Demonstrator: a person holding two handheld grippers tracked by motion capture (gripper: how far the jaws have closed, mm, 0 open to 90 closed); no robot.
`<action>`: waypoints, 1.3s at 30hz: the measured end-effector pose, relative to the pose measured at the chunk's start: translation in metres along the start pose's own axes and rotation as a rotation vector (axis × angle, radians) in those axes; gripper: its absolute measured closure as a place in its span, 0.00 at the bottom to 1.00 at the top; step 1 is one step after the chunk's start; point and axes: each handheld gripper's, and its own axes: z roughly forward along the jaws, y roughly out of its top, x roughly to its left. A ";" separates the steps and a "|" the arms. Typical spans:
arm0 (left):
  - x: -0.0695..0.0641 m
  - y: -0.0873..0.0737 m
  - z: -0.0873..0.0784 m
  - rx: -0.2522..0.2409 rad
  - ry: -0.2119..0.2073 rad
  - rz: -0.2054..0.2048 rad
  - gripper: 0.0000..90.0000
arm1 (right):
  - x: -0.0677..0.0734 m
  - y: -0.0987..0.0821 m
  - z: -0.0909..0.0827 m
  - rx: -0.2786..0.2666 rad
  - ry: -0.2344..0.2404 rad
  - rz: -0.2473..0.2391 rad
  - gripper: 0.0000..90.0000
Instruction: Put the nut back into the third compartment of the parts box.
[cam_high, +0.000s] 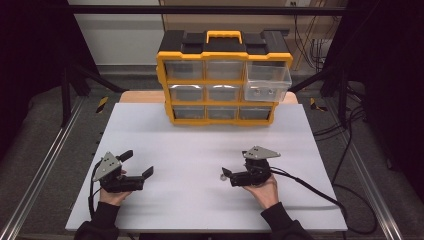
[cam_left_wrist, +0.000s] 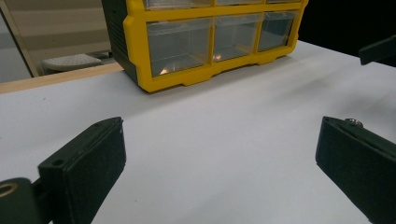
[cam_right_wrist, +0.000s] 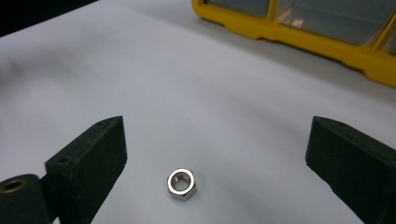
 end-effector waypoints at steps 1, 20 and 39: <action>0.000 0.000 0.000 -0.001 0.000 -0.001 0.01 | 0.000 -0.002 0.002 0.013 0.008 -0.001 0.07; 0.000 0.000 0.000 0.000 0.002 -0.001 0.02 | 0.004 -0.025 0.036 0.163 0.083 -0.040 0.42; 0.000 0.000 0.000 0.001 0.001 -0.003 0.02 | 0.005 -0.026 0.040 0.214 0.130 -0.071 0.75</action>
